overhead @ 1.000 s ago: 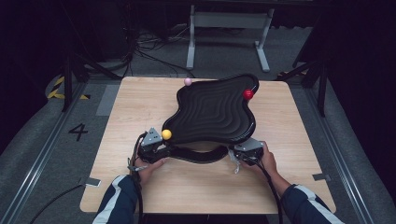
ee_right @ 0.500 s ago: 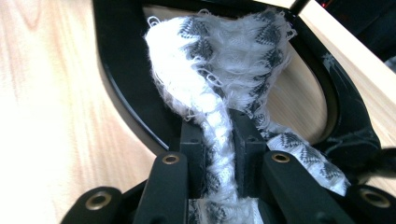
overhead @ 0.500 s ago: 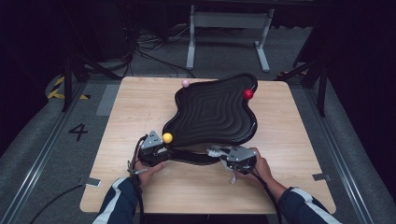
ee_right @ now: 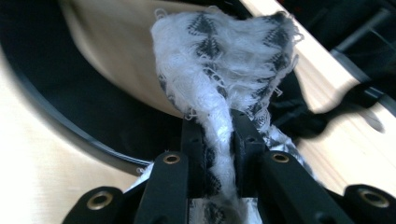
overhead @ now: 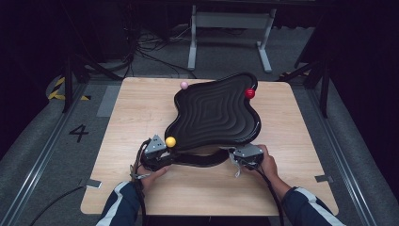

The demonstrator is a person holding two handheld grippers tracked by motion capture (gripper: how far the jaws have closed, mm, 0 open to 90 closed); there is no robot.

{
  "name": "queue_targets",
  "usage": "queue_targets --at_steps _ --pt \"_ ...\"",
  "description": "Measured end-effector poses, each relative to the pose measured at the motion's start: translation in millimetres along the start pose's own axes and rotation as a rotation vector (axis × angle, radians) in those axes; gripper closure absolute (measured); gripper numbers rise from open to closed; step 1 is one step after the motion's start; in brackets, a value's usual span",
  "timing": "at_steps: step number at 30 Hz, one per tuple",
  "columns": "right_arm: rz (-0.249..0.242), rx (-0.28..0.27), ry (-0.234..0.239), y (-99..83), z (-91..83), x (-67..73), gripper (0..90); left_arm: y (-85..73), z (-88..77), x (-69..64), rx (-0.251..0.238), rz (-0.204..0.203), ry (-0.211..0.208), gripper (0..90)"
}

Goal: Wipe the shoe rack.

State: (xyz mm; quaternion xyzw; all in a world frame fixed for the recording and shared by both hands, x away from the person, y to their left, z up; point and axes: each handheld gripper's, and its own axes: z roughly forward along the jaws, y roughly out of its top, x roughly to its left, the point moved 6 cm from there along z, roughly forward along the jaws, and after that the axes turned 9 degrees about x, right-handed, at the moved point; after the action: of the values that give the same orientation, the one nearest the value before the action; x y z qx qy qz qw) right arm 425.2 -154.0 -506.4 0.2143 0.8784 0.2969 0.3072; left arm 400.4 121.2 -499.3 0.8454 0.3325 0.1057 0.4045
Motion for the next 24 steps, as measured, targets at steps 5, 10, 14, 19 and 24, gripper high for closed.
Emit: queue_targets --at_steps 5,10,14,19,24 --pt "0.055 0.019 -0.034 -8.0 0.9 -14.7 78.6 -1.1 3.3 0.0 0.013 0.020 0.003 71.9" --pt "0.072 0.014 -0.014 -10.0 0.8 -16.6 79.2 -1.0 4.3 -1.8 0.013 0.011 -0.007 72.8" --pt "0.055 0.014 0.015 -8.0 -1.3 -12.3 79.2 -0.9 4.8 -2.1 0.011 0.006 -0.014 72.7" --pt "-0.005 -0.004 0.093 1.7 -4.5 11.2 79.4 -1.1 5.3 -3.3 0.012 -0.007 -0.038 72.5" --pt "-0.074 -0.014 0.106 10.0 -3.1 31.3 79.7 -1.0 5.9 -3.6 0.015 -0.008 -0.029 72.6"
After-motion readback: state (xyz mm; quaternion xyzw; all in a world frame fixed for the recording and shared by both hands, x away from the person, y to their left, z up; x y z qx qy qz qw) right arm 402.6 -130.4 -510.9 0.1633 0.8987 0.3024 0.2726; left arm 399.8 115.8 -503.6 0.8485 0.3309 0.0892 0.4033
